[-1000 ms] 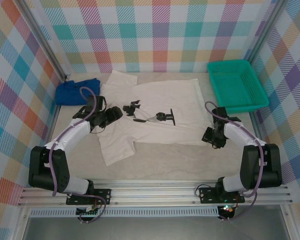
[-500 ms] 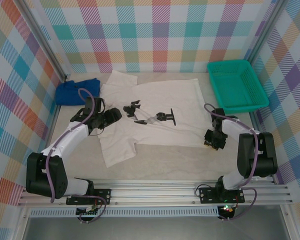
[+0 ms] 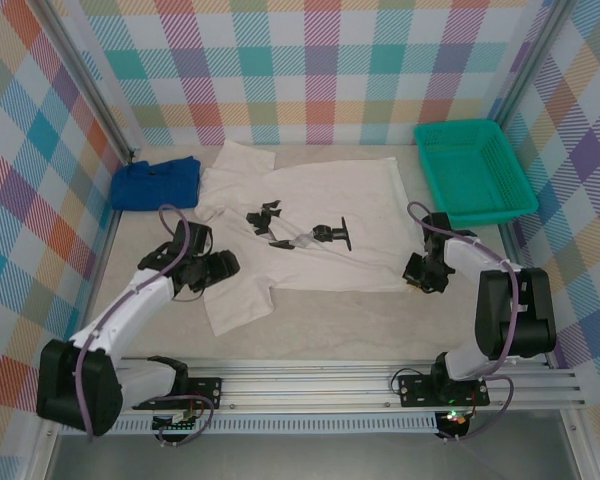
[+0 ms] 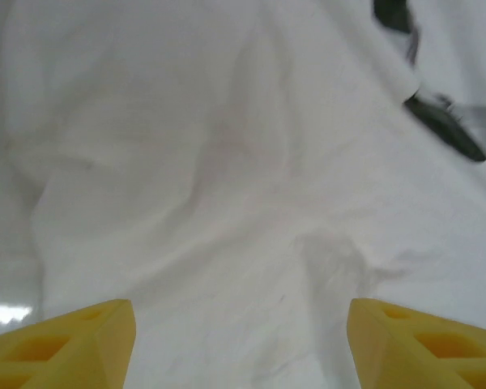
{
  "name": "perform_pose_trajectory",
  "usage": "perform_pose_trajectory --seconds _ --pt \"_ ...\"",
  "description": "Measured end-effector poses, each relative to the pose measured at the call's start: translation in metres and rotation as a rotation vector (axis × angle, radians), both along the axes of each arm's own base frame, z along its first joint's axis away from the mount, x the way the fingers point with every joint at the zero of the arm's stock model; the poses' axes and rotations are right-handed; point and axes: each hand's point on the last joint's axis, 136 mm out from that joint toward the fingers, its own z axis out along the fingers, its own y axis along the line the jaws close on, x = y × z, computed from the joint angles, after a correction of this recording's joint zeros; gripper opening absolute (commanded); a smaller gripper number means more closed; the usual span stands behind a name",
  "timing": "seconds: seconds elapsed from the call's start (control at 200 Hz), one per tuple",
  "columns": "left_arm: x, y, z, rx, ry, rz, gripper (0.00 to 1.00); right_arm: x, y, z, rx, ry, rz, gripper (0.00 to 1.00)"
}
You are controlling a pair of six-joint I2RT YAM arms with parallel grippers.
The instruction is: Fold the inside-out t-shirt
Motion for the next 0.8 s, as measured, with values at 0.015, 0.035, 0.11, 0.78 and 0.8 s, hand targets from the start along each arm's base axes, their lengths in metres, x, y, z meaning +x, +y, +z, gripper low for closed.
perform_pose_trajectory --seconds 0.015,0.035,0.11,0.78,0.8 --pt "-0.004 0.001 -0.001 0.007 0.005 0.002 0.67 0.001 0.001 0.001 0.003 -0.004 0.001 0.05" --pt "-0.01 0.002 -0.003 0.014 0.015 0.009 0.67 0.001 0.001 0.002 0.008 -0.01 0.004 0.04" --pt "-0.03 0.007 -0.014 0.046 0.063 0.025 0.64 0.004 0.004 0.007 0.022 -0.028 0.012 0.04" --pt "-0.101 0.009 -0.088 0.208 0.383 0.035 0.4 0.014 0.015 0.018 0.077 -0.096 0.078 0.02" --pt "-0.101 0.008 -0.088 0.208 0.383 0.034 0.4 0.014 0.015 0.018 0.077 -0.096 0.079 0.02"
